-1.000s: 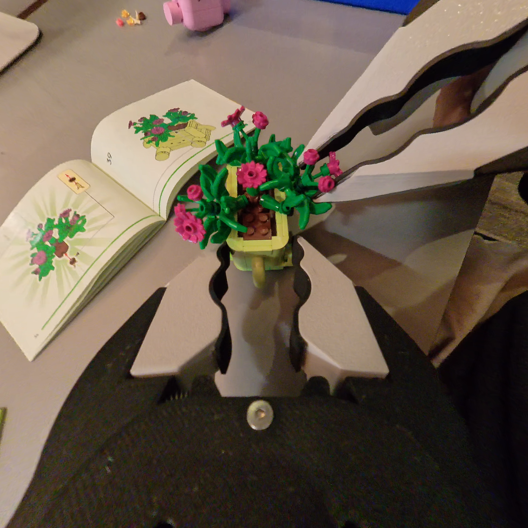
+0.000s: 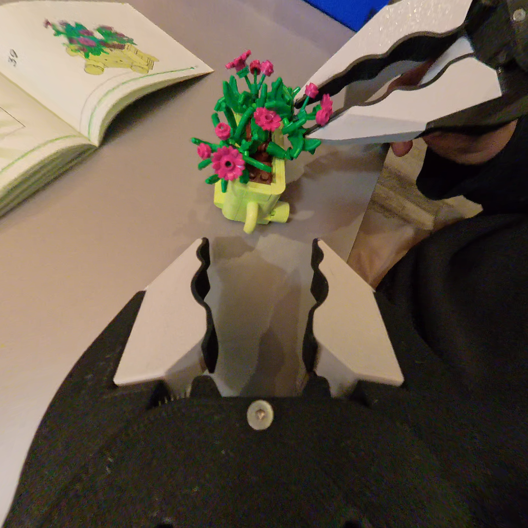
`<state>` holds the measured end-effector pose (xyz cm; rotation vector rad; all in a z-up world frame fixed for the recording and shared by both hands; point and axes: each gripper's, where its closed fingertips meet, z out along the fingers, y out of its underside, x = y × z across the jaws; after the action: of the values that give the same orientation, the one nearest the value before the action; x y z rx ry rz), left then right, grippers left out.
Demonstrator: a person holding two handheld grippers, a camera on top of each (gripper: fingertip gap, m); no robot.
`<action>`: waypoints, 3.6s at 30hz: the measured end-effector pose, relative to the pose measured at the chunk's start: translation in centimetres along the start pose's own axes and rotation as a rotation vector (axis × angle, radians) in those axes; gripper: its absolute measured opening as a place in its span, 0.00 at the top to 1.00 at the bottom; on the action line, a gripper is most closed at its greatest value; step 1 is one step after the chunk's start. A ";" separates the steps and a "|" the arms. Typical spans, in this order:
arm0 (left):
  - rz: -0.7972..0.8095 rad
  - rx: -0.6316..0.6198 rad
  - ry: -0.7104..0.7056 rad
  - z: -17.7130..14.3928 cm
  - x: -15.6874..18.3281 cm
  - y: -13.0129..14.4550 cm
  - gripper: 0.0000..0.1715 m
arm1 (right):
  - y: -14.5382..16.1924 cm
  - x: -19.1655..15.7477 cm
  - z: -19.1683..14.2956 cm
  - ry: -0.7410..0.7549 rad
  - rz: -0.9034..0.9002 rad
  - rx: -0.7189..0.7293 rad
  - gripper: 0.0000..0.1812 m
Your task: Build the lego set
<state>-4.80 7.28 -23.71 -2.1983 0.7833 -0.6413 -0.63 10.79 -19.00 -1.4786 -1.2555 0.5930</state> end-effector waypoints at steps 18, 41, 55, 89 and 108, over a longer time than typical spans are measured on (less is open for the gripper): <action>0.025 -0.080 0.121 2.6 3.4 -0.1 0.72 | 0.5 0.4 -0.5 0.019 0.061 -0.011 0.92; 0.332 -0.072 0.744 2.8 0.4 -5.3 0.43 | 1.4 0.1 -2.6 0.028 0.242 0.017 0.92; 0.483 -0.084 0.737 4.4 2.5 -4.9 0.54 | 1.5 0.6 -2.8 0.003 0.284 0.045 0.93; 0.187 0.088 0.157 5.2 2.2 -5.8 0.61 | 1.9 1.9 -4.7 -0.159 1.135 0.388 0.93; 0.158 0.085 0.177 5.3 2.1 -5.8 0.61 | 1.8 1.8 -3.4 -0.031 0.663 0.090 0.93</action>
<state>1.96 11.46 -22.24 -1.9993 0.9913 -0.7815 3.53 11.27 -19.12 -1.8110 -0.7262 1.0912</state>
